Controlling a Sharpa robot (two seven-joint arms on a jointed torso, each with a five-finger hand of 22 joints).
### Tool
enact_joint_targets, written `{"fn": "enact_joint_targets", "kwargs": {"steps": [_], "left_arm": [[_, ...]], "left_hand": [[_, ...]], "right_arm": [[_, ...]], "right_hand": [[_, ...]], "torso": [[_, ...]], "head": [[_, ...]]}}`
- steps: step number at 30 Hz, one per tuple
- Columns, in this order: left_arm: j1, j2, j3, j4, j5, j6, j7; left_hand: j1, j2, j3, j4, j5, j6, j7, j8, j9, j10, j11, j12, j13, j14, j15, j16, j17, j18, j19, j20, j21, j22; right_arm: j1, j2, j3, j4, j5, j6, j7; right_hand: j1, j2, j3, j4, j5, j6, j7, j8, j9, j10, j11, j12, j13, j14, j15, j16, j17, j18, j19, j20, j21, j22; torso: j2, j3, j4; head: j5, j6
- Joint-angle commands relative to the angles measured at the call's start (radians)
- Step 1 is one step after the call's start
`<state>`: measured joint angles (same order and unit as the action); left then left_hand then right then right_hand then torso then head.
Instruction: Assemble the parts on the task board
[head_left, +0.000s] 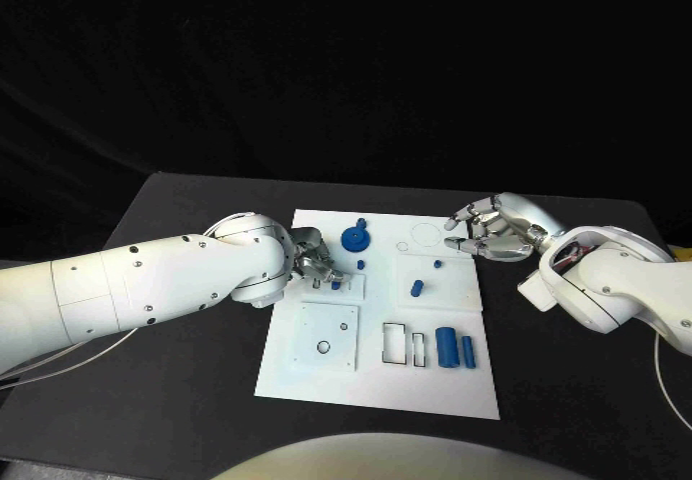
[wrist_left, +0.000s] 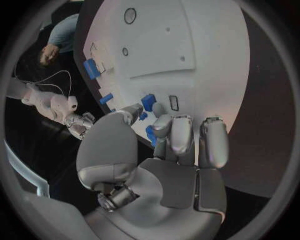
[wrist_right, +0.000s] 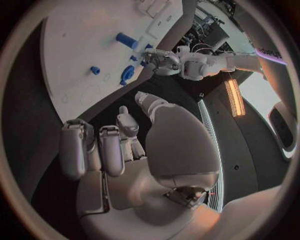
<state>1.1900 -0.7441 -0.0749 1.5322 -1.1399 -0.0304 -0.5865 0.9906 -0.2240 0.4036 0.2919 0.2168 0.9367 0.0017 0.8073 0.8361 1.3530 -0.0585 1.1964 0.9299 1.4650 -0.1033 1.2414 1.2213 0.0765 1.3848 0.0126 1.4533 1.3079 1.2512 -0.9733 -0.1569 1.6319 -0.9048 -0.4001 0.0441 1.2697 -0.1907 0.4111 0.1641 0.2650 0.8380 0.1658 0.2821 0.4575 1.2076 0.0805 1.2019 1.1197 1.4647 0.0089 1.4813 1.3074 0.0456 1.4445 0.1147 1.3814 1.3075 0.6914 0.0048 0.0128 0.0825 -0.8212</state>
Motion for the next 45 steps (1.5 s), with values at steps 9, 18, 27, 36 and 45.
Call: {"fn": "enact_joint_targets", "kwargs": {"steps": [9,18,27,36,45], "left_arm": [[-0.005,-0.009,0.006,0.013,0.033,0.022,-0.008],[0.013,-0.029,0.04,0.033,0.117,0.011,0.013],[0.085,-0.046,0.053,0.019,0.194,0.059,0.041],[0.137,-0.032,0.055,-0.087,0.19,0.144,0.054],[0.146,0.031,0.048,-0.228,0.166,0.212,0.059]], "left_hand": [[0.011,0.011,-0.013,-0.001,-0.001,0.003,0.001,0.007,-0.001,0.0,-0.003,0.006,0.0,0.014,-0.007,-0.003,0.001,-0.018,0.008,0.002,0.001,0.002],[0.048,0.022,-0.078,0.001,0.008,-0.04,0.019,-0.02,-0.017,-0.057,0.013,-0.049,-0.088,0.012,0.005,-0.007,-0.001,-0.006,-0.034,0.009,-0.029,-0.055],[0.108,0.053,-0.167,0.002,0.012,-0.104,0.07,-0.153,-0.125,-0.15,0.056,-0.145,-0.243,0.011,0.04,-0.009,-0.002,0.009,-0.083,0.034,-0.074,-0.126],[0.14,0.066,-0.181,0.001,0.013,-0.122,0.09,-0.198,-0.177,-0.221,0.074,-0.233,-0.366,0.008,0.056,-0.011,-0.004,0.018,-0.111,0.048,-0.102,-0.168],[0.146,0.073,-0.181,0.002,0.012,-0.119,0.094,-0.204,-0.19,-0.232,0.077,-0.248,-0.378,0.007,0.059,-0.013,-0.006,0.019,-0.113,0.051,-0.107,-0.173]], "right_arm": [[-0.001,0.001,0.0,-0.001,-0.006,0.002,0.001],[-0.002,0.005,0.0,-0.009,-0.006,0.004,0.002],[-0.003,0.01,0.0,-0.017,-0.006,0.006,0.002],[-0.004,0.013,0.0,-0.024,-0.005,0.005,0.002],[-0.004,0.015,0.0,-0.024,-0.005,0.006,0.002]], "right_hand": [[-0.006,0.0,-0.001,0.006,-0.005,-0.009,0.0,0.003,0.001,-0.007,0.0,-0.006,0.0,0.057,-0.003,-0.005,0.066,0.007,-0.007,-0.002,-0.006,0.124],[-0.006,0.0,-0.001,0.006,-0.005,-0.009,0.0,0.003,0.001,-0.007,0.0,-0.006,0.0,0.057,-0.003,-0.005,0.066,0.007,-0.007,-0.002,-0.006,0.124],[-0.007,0.001,-0.002,0.008,-0.008,-0.009,0.0,0.004,0.001,-0.005,0.0,-0.004,0.001,0.057,-0.003,-0.004,0.067,0.007,-0.006,-0.002,-0.006,0.125],[-0.007,0.001,-0.002,0.008,-0.009,-0.009,-0.001,0.005,0.001,-0.004,0.0,-0.004,0.001,0.058,-0.003,-0.004,0.067,0.007,-0.006,-0.002,-0.005,0.125],[-0.007,0.001,-0.002,0.008,-0.009,-0.009,-0.001,0.005,0.001,-0.004,0.0,-0.004,0.001,0.058,-0.003,-0.004,0.067,0.007,-0.006,-0.002,-0.005,0.125]], "torso": [[-0.001,-0.0002,0.0013],[-0.003,0.0002,0.0001],[0.0,0.0007,-0.0006],[0.001,0.0,0.0018],[0.003,-0.0016,-0.0012]], "head": [[0.001,0.002],[0.003,0.011],[0.006,0.02],[0.005,0.029],[0.007,0.031]]}}
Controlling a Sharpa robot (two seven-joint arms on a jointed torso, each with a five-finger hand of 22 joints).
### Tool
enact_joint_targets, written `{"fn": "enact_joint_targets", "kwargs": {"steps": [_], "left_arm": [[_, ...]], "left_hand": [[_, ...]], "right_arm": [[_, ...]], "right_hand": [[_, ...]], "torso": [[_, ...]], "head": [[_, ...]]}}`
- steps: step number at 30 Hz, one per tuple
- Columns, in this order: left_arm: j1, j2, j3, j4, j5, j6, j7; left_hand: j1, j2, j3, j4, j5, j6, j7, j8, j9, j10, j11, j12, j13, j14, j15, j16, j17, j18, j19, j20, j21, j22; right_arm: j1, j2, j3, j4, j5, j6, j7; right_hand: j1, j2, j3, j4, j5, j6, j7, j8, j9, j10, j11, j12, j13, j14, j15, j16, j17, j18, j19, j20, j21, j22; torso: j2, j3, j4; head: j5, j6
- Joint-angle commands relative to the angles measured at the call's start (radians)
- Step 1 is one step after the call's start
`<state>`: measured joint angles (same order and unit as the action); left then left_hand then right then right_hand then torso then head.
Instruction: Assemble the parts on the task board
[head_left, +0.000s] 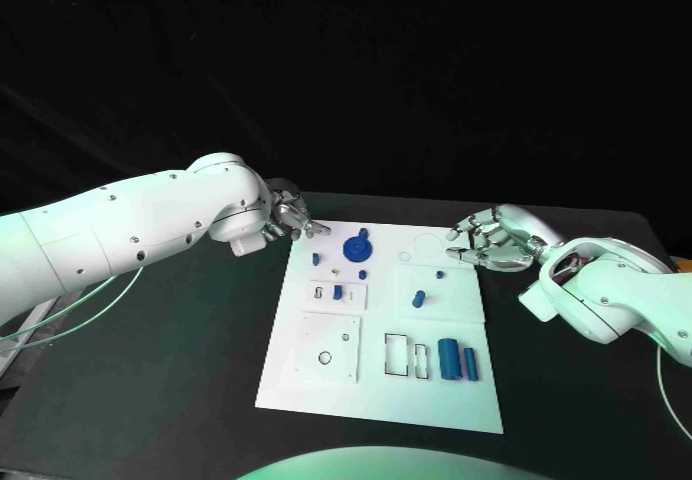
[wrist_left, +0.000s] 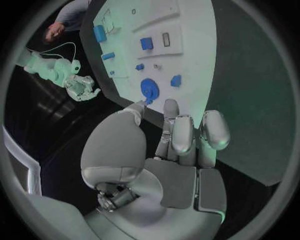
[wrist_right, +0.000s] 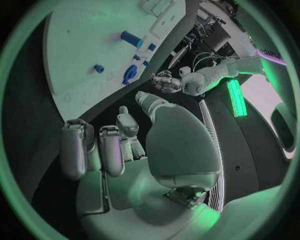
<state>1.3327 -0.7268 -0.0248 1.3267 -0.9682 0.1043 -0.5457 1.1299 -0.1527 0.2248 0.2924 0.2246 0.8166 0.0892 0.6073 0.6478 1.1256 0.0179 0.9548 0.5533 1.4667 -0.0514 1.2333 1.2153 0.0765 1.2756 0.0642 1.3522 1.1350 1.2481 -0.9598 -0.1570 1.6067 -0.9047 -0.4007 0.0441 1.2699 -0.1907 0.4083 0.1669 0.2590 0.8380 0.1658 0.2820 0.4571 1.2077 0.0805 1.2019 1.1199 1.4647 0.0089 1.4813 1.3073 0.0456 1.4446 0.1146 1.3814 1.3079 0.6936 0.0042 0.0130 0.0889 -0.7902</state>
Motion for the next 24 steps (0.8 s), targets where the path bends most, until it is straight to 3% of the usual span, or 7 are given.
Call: {"fn": "enact_joint_targets", "kwargs": {"steps": [1,13,24], "left_arm": [[0.003,0.021,-0.005,-0.034,-0.007,0.089,0.018],[0.0,0.087,-0.038,-0.131,-0.016,0.155,0.012],[-0.002,0.103,-0.045,-0.154,-0.038,0.171,0.0]], "left_hand": [[0.007,0.002,-0.002,0.002,0.004,0.001,0.006,-0.005,-0.003,-0.005,0.001,-0.007,-0.002,0.005,0.007,-0.005,0.0,0.019,-0.004,0.0,-0.006,0.001],[0.012,0.015,0.007,0.001,0.003,0.018,0.004,-0.009,-0.016,0.001,-0.001,-0.012,-0.011,0.006,0.007,-0.002,0.003,0.017,0.005,0.001,-0.001,0.012],[0.011,0.016,0.008,0.001,0.003,0.025,0.002,-0.009,-0.02,0.004,-0.002,-0.013,-0.013,0.006,0.006,-0.002,0.002,0.015,0.012,0.001,0.004,0.021]], "right_arm": [[-0.001,0.001,0.0,0.001,-0.006,0.006,0.002],[-0.001,0.004,0.0,0.003,-0.006,0.003,0.003],[-0.001,0.003,0.0,0.006,-0.006,0.003,0.003]], "right_hand": [[-0.008,0.001,0.001,0.005,-0.003,-0.009,-0.001,0.005,0.002,-0.004,0.0,-0.004,0.001,0.058,-0.003,-0.004,0.067,0.007,-0.006,-0.002,-0.005,0.125],[-0.008,0.001,0.001,0.005,-0.003,-0.009,-0.001,0.005,0.002,-0.004,0.0,-0.004,0.001,0.058,-0.003,-0.004,0.067,0.007,-0.006,-0.002,-0.005,0.125],[-0.008,0.001,0.001,0.005,-0.003,-0.009,-0.001,0.005,0.002,-0.004,0.0,-0.004,0.001,0.058,-0.003,-0.004,0.067,0.007,-0.006,-0.002,-0.005,0.125]], "torso": [[0.002,-0.0015,-0.0016],[0.001,-0.0008,-0.0015],[-0.001,0.0003,0.0007]], "head": [[0.001,-0.001],[0.002,-0.008],[0.001,-0.011]]}}
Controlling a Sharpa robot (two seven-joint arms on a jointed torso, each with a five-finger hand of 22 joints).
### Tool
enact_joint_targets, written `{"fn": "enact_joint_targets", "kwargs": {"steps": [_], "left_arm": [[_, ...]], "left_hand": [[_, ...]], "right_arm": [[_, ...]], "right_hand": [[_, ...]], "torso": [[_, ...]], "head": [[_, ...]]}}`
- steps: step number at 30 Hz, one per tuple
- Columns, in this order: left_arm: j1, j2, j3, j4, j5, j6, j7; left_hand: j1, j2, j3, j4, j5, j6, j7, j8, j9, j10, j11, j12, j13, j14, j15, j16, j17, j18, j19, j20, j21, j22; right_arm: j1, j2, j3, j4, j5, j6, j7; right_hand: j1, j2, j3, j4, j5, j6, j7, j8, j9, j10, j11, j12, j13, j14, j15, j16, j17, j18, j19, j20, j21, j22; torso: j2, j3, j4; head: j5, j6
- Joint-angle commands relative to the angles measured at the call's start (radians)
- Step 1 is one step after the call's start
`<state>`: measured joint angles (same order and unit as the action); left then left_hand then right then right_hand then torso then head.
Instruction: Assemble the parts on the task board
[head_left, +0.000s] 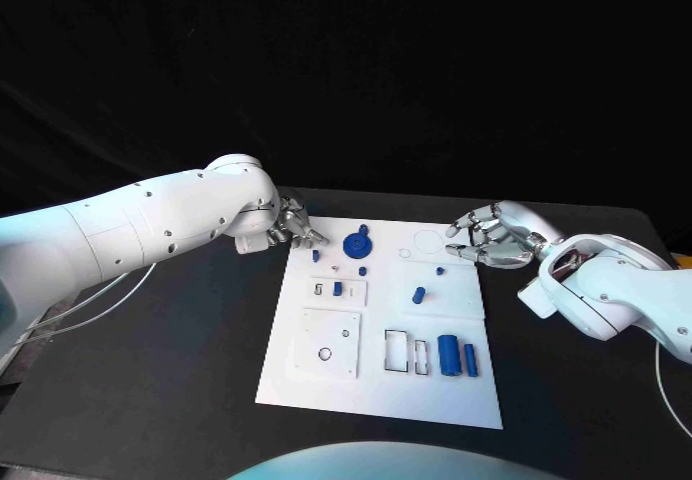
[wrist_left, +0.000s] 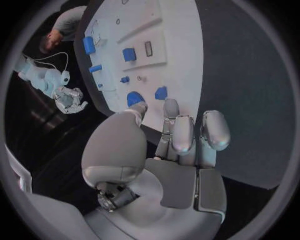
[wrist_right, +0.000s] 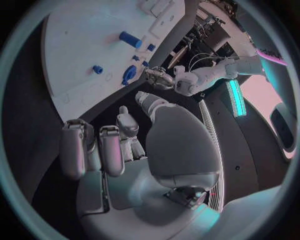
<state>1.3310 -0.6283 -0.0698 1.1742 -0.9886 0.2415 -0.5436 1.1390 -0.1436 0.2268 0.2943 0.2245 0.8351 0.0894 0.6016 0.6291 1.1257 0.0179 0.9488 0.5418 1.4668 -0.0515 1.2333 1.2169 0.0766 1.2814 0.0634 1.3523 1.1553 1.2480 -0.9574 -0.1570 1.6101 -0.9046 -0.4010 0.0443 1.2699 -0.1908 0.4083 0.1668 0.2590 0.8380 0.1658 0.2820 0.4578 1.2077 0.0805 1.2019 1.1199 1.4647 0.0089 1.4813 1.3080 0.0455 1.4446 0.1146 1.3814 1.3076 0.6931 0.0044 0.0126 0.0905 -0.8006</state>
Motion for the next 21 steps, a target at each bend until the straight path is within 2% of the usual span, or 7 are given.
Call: {"fn": "enact_joint_targets", "kwargs": {"steps": [1,14,21], "left_arm": [[0.0,0.005,0.0,-0.002,-0.018,0.036,-0.003],[-0.007,0.016,-0.006,-0.012,-0.021,0.058,-0.003],[-0.009,0.018,-0.007,-0.015,-0.021,0.049,-0.002]], "left_hand": [[0.002,0.007,0.006,-0.001,0.003,0.006,0.002,-0.003,-0.001,0.004,-0.002,-0.007,-0.002,0.006,0.006,-0.002,0.001,0.015,0.006,0.002,0.004,0.001],[0.017,0.01,0.019,-0.002,0.004,0.022,-0.002,-0.006,-0.013,0.008,-0.006,-0.01,-0.008,0.006,0.003,-0.002,0.0,0.014,0.009,0.001,0.005,0.005],[0.031,0.016,0.038,-0.002,0.004,0.035,-0.006,-0.005,-0.021,0.012,-0.009,-0.013,-0.013,0.007,0.0,-0.001,0.001,0.013,0.014,-0.001,0.009,0.011]], "right_arm": [[-0.001,0.001,0.0,0.002,-0.006,0.003,0.002],[-0.001,0.002,0.0,0.002,-0.006,0.003,0.002],[-0.001,0.002,0.0,0.002,-0.006,0.004,0.002]], "right_hand": [[-0.008,0.001,0.001,0.005,-0.003,-0.009,-0.001,0.005,0.001,-0.004,0.0,-0.004,0.001,0.058,-0.003,-0.004,0.066,0.007,-0.006,-0.002,-0.005,0.125],[-0.008,0.001,0.001,0.005,-0.003,-0.009,-0.001,0.005,0.001,-0.004,0.0,-0.004,0.001,0.058,-0.003,-0.004,0.066,0.007,-0.006,-0.002,-0.005,0.125],[-0.006,0.003,0.001,0.007,-0.003,-0.009,-0.001,0.007,0.002,-0.004,-0.001,-0.004,0.0,0.058,-0.004,-0.005,0.067,0.007,-0.006,-0.003,-0.007,0.124]], "torso": [[-0.001,0.0001,0.001],[-0.001,-0.0009,0.0],[-0.001,0.0007,0.0005]], "head": [[0.0,-0.001],[0.002,-0.003],[0.002,-0.005]]}}
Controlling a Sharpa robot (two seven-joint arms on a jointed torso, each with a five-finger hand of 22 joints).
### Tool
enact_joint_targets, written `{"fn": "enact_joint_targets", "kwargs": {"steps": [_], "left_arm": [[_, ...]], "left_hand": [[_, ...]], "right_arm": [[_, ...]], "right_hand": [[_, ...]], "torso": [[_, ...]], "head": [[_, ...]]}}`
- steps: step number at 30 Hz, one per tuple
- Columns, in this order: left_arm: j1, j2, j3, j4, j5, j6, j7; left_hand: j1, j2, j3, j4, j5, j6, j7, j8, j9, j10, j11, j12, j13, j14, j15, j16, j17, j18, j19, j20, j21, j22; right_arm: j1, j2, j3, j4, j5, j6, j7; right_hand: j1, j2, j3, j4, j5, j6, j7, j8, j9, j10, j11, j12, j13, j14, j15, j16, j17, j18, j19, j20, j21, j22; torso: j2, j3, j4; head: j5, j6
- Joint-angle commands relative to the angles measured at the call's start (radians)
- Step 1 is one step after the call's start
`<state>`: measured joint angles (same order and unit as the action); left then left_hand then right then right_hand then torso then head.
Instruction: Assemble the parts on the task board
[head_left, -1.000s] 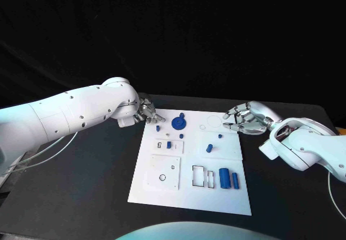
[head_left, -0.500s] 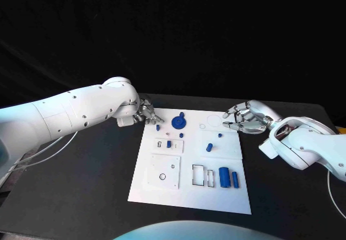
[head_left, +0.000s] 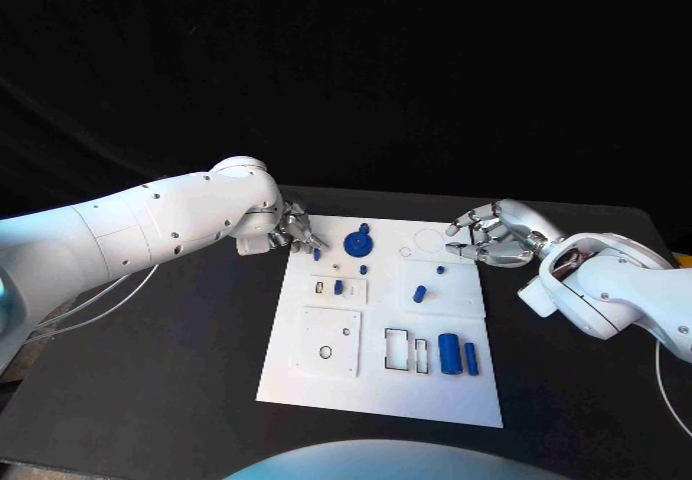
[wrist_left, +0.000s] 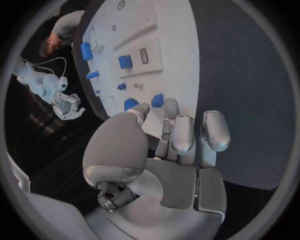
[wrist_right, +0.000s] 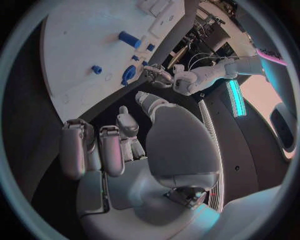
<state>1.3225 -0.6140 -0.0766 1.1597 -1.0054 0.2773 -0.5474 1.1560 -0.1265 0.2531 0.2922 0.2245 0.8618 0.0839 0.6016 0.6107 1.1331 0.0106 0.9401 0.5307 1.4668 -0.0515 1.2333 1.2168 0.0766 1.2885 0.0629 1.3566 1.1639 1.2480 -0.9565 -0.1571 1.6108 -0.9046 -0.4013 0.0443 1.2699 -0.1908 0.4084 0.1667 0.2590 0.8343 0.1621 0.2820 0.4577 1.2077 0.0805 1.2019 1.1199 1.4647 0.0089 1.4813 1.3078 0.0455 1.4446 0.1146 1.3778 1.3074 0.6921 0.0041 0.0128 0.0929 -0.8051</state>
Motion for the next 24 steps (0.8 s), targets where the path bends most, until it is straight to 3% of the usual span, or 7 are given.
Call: {"fn": "enact_joint_targets", "kwargs": {"steps": [1,8,12,16,17,20,24], "left_arm": [[0.0,0.004,0.0,0.0,-0.004,0.013,0.002],[-0.001,0.005,0.0,0.0,0.003,0.006,0.006],[-0.001,0.006,0.0,0.0,0.012,-0.003,0.008],[-0.001,0.005,0.0,0.0,0.033,-0.015,0.013],[-0.001,0.005,0.0,0.0,0.036,-0.017,0.013],[-0.001,0.001,0.0,0.001,0.064,-0.025,0.015],[-0.001,-0.008,0.001,0.008,0.1,-0.037,0.013]], "left_hand": [[0.016,0.0,0.014,0.0,0.004,0.009,-0.001,-0.005,-0.003,0.005,-0.002,-0.004,-0.003,0.007,0.0,-0.001,0.001,0.012,0.008,-0.001,0.005,0.005],[0.04,0.003,0.049,-0.001,0.002,0.019,-0.006,-0.003,-0.012,0.01,-0.007,-0.007,-0.009,0.007,-0.004,0.0,0.001,0.012,0.011,-0.003,0.007,0.009],[0.074,0.004,0.103,-0.003,-0.001,0.023,-0.01,0.003,-0.018,0.012,-0.011,-0.01,-0.015,0.007,-0.008,-0.001,0.001,0.012,0.011,-0.006,0.007,0.01],[0.162,0.002,0.23,-0.034,-0.013,0.019,-0.017,0.024,-0.013,0.017,-0.018,-0.015,-0.023,0.007,-0.016,-0.001,0.0,0.01,0.015,-0.011,0.011,0.018],[0.181,-0.009,0.294,-0.049,-0.02,0.014,-0.018,0.043,-0.003,0.023,-0.019,-0.017,-0.027,0.007,-0.018,-0.001,0.001,0.009,0.018,-0.013,0.013,0.023],[0.171,-0.041,0.44,-0.091,-0.027,-0.006,-0.02,0.097,0.038,0.037,-0.021,-0.021,-0.034,0.007,-0.018,-0.001,0.001,0.008,0.023,-0.016,0.019,0.034],[0.144,-0.054,0.505,-0.121,-0.031,-0.016,-0.02,0.12,0.057,0.049,-0.022,-0.01,-0.021,0.008,-0.017,0.0,0.002,0.006,0.027,-0.017,0.023,0.043]], "right_arm": [[-0.001,0.001,0.0,0.001,-0.006,0.004,0.002],[-0.001,0.001,0.0,0.001,-0.006,0.004,0.002],[-0.001,0.002,0.0,0.001,-0.006,0.004,0.001],[-0.001,0.001,0.0,0.001,-0.006,0.005,0.001],[-0.001,0.001,0.0,0.001,-0.006,0.004,0.001],[-0.001,0.002,0.0,0.0,-0.006,0.004,0.001],[-0.001,0.003,0.0,-0.002,-0.006,0.004,0.001]], "right_hand": [[-0.006,0.003,0.001,0.007,-0.003,-0.005,0.002,0.007,0.002,-0.004,-0.001,-0.004,0.0,0.058,-0.004,-0.005,0.067,0.007,-0.006,-0.003,-0.003,0.124],[-0.006,0.003,0.001,0.007,-0.003,-0.005,0.002,0.007,0.002,-0.004,-0.001,-0.004,0.0,0.058,-0.004,-0.005,0.067,0.007,-0.006,-0.003,-0.003,0.124],[-0.005,0.003,0.001,0.007,-0.003,-0.005,0.002,0.007,0.002,-0.004,-0.001,-0.004,-0.001,0.058,-0.004,-0.005,0.066,0.008,-0.006,-0.003,-0.004,0.124],[-0.005,0.003,0.001,0.007,-0.003,-0.005,0.002,0.007,0.002,-0.004,-0.001,-0.004,-0.001,0.058,-0.004,-0.005,0.066,0.008,-0.006,-0.003,-0.004,0.124],[-0.005,0.003,0.001,0.007,-0.003,-0.005,0.002,0.007,0.002,-0.004,-0.001,-0.004,-0.001,0.058,-0.004,-0.005,0.066,0.008,-0.006,-0.003,-0.004,0.124],[-0.005,0.004,0.001,0.007,-0.002,-0.005,0.002,0.008,0.002,-0.004,-0.001,-0.004,0.0,0.058,-0.004,-0.006,0.065,0.008,-0.007,-0.003,-0.004,0.124],[-0.005,0.004,0.001,0.007,-0.002,-0.005,0.002,0.008,0.002,-0.004,-0.001,-0.004,0.0,0.058,-0.004,-0.006,0.065,0.008,-0.007,-0.003,-0.004,0.124]], "torso": [[-0.001,0.001,0.0003],[-0.001,0.0016,0.0002],[-0.001,0.0014,0.0001],[-0.001,0.0019,-0.0005],[-0.001,0.0017,-0.0001],[-0.001,0.0016,0.0003],[-0.001,0.0016,0.0008]], "head": [[-0.001,-0.001],[0.0,-0.002],[0.0,-0.002],[0.0,-0.005],[-0.001,-0.005],[-0.001,-0.005],[-0.001,-0.007]]}}
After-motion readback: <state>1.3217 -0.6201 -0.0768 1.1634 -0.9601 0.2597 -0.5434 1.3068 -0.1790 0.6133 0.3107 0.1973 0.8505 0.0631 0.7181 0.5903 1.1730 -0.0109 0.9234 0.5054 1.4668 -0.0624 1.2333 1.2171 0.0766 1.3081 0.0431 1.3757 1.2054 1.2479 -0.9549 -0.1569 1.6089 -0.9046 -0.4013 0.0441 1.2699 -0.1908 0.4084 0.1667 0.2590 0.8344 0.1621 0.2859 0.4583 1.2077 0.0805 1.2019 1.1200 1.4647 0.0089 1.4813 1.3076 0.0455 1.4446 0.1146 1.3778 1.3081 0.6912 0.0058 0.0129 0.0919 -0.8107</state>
